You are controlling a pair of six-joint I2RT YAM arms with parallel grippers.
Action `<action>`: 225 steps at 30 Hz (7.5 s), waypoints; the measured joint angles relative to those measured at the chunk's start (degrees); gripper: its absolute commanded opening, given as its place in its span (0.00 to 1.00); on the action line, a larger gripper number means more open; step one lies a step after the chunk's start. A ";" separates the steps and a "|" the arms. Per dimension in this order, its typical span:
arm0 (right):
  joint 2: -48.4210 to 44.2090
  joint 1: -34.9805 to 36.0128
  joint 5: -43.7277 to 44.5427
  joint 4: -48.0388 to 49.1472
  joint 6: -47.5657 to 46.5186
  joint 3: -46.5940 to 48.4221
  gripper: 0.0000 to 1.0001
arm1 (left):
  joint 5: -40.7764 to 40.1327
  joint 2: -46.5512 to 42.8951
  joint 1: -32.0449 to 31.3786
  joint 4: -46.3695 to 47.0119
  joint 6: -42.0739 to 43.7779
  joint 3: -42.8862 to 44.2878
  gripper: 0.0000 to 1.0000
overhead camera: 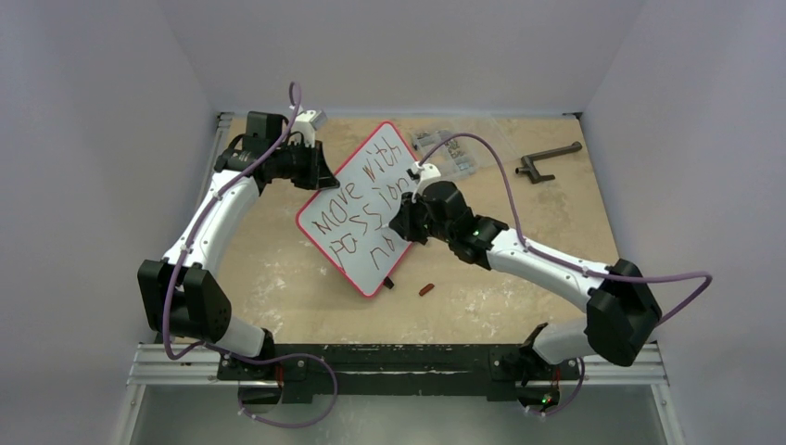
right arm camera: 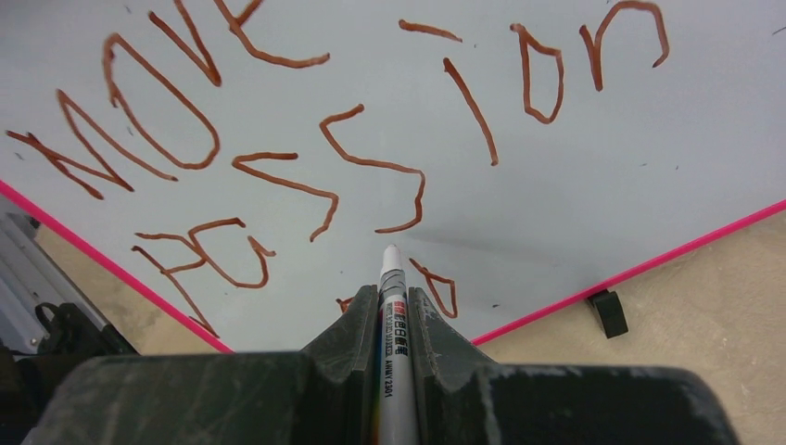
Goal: Write a sentence on the whiteboard
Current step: Write a sentence on the whiteboard, then close the whiteboard marker at the center of the board.
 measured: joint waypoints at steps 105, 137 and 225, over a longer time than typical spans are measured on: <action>6.19 -9.75 -1.09 2.23 -2.47 -4.07 0.00 | -1.66 0.00 0.02 0.24 -0.02 0.31 0.00; -1.38 -10.19 1.77 -5.64 -4.90 4.44 0.00 | -2.03 -0.44 -0.22 -0.17 -0.28 0.31 0.00; -21.05 -12.46 7.93 -14.60 -1.70 -2.99 0.00 | -10.80 -27.19 -6.95 -2.45 2.43 -11.80 0.51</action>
